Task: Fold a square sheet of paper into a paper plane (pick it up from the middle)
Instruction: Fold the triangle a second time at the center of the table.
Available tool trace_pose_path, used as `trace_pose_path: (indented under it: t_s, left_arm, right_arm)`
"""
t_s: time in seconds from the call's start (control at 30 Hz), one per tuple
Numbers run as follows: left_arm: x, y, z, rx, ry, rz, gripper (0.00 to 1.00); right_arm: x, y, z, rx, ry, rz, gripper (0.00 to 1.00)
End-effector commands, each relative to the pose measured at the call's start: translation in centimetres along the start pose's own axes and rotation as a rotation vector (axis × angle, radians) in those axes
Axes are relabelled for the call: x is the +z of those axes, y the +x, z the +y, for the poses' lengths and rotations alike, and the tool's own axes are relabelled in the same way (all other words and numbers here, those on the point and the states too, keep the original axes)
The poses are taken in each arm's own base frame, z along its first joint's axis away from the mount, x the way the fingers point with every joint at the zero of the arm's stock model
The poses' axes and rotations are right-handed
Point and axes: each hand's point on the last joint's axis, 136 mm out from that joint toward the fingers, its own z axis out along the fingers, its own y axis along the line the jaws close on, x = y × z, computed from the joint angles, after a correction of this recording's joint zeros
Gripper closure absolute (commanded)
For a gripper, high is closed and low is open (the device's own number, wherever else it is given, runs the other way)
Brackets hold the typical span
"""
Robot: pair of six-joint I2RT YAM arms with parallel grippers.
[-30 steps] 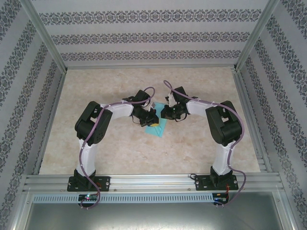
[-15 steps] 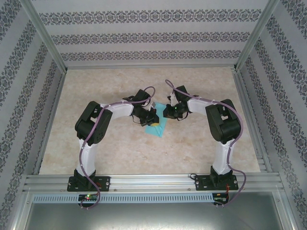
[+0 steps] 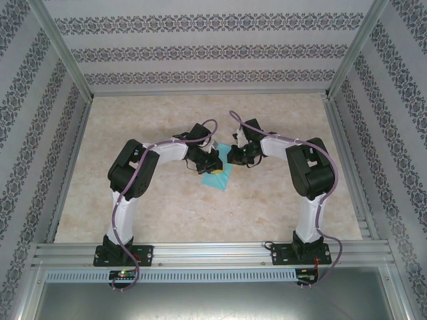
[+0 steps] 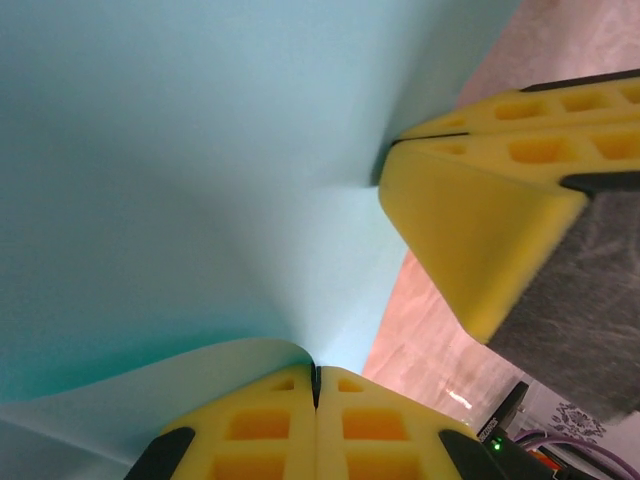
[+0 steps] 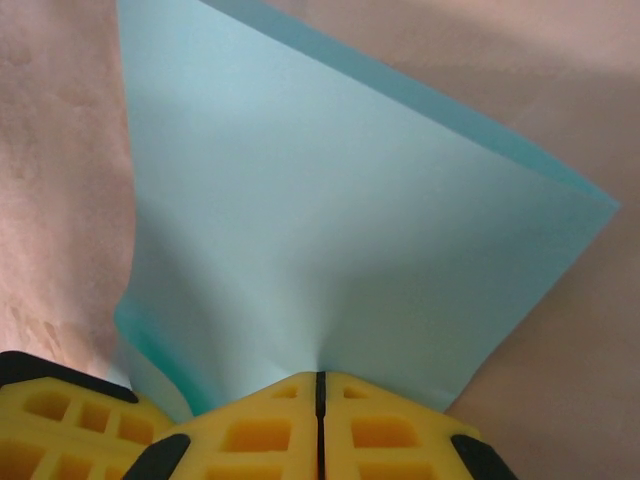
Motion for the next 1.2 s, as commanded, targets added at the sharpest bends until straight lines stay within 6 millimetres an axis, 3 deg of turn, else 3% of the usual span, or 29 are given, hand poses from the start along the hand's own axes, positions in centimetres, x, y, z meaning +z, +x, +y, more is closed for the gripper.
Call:
trace_pose_path:
  t_s: [0.0,1.17]
  left_arm:
    - [0.4,-0.2,-0.3,0.019,-0.016,0.002,0.96]
    - [0.8,0.5,1.1,0.037,-0.059,0.031,0.95]
  right_arm:
    - [0.6,0.7,-0.1,-0.009,0.01,0.037,0.93]
    - [0.6,1.1,0.0,-0.018,0.007,0.045,0.93]
